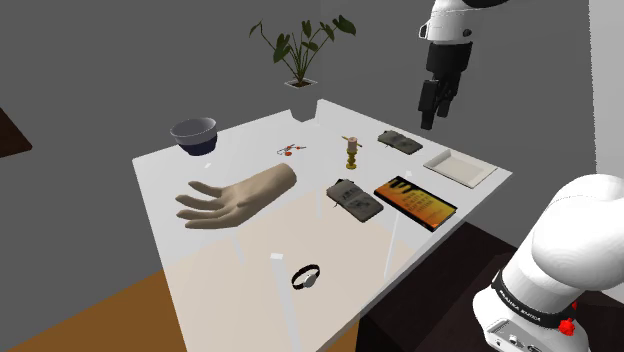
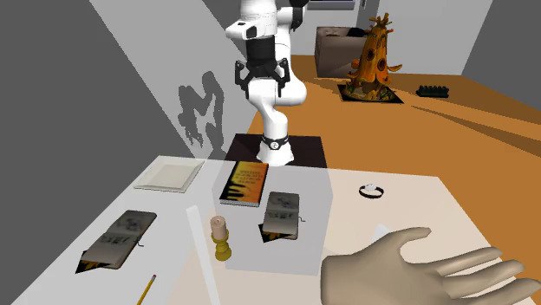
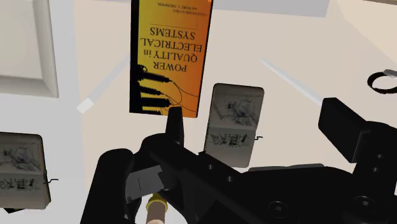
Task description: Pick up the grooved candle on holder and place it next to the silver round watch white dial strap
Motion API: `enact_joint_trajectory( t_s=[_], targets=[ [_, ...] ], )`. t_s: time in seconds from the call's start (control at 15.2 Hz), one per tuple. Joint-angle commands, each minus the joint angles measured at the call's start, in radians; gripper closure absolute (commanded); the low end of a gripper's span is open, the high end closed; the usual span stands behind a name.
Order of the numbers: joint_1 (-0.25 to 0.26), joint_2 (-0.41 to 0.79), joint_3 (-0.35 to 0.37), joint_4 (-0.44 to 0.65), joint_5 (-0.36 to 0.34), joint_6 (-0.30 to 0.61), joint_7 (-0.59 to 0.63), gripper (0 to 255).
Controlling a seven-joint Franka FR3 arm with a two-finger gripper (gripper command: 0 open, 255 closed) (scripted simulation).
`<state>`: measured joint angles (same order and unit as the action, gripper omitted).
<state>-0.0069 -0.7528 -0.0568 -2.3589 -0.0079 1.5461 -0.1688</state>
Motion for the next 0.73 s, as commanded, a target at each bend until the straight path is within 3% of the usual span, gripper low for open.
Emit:
enact_joint_trajectory(
  t_s=[0.0, 0.66],
  targets=[
    [0.000, 0.000, 0.000, 0.000, 0.000, 0.000, 0.000, 0],
    [0.003, 0.317, -0.054, 0.043, -0.030, 0.300, -0.084, 0]
  ],
)
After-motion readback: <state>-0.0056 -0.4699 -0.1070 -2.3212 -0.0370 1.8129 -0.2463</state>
